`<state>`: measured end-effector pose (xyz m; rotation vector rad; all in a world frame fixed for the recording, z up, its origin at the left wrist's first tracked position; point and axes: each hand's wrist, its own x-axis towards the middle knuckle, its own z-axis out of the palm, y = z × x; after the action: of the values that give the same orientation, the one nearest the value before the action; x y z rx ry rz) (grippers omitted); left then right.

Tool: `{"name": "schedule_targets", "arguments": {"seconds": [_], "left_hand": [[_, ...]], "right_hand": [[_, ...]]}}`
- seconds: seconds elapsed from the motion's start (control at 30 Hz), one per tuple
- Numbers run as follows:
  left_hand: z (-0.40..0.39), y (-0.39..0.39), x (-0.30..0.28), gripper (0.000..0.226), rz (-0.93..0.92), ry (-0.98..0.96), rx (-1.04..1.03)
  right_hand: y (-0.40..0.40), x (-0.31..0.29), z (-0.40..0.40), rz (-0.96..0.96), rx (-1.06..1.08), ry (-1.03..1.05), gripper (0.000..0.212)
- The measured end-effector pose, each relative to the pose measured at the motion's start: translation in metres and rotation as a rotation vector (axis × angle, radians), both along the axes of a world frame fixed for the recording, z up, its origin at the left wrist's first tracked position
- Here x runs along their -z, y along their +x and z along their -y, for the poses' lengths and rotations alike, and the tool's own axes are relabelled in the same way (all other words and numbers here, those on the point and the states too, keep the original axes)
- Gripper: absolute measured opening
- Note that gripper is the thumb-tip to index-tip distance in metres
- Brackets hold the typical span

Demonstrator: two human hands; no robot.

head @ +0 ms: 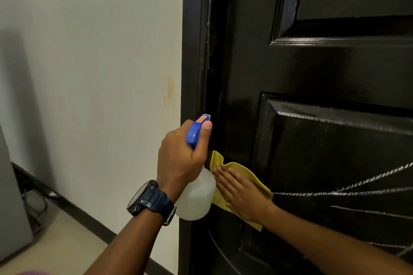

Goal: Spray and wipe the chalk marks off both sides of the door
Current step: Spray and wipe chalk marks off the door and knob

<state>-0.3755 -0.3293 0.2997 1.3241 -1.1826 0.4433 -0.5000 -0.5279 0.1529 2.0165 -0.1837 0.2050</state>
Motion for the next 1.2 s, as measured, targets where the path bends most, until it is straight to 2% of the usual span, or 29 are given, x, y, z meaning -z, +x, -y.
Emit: {"name": "schedule_targets", "arguments": {"seconds": [0.07, 0.13, 0.23, 0.3, 0.4, 0.6, 0.83, 1.0, 1.2], "left_hand": [[-0.004, -0.002, 0.006, 0.061, 0.029, 0.003, -0.007], [-0.007, -0.003, 0.014, 0.059, 0.032, 0.022, 0.000], [-0.010, -0.002, 0.024, 0.054, 0.039, 0.057, -0.039], [-0.010, -0.001, 0.033, 0.049, 0.066, 0.091, -0.069], [-0.008, 0.002, 0.047, 0.048, 0.049, 0.148, -0.031], [-0.007, -0.006, 0.096, 0.063, 0.002, 0.242, 0.140], [-0.014, -0.018, 0.179, 0.058, -0.106, 0.307, 0.233], [-0.006, -0.025, 0.192, 0.060, -0.142, 0.312, 0.214], [0.000, -0.022, 0.188, 0.062, -0.168, 0.269, 0.163]], "right_hand": [[-0.003, -0.013, -0.001, -0.032, -0.042, 0.032, 0.078], [-0.009, -0.047, -0.001, 0.082, -0.097, 0.076, 0.085], [-0.015, -0.160, 0.003, 0.347, -0.191, 0.016, 0.086], [-0.014, -0.242, 0.000, 0.439, -0.127, -0.004, 0.084], [-0.008, -0.299, -0.003, 0.534, -0.003, -0.069, 0.090], [-0.004, -0.280, 0.002, 0.581, -0.107, -0.067, 0.084], [-0.003, -0.253, -0.006, 0.515, -0.148, 0.004, 0.080], [0.005, -0.170, -0.007, 0.364, -0.069, -0.070, 0.083], [0.002, -0.049, -0.008, 0.151, -0.026, -0.061, 0.083]]}}
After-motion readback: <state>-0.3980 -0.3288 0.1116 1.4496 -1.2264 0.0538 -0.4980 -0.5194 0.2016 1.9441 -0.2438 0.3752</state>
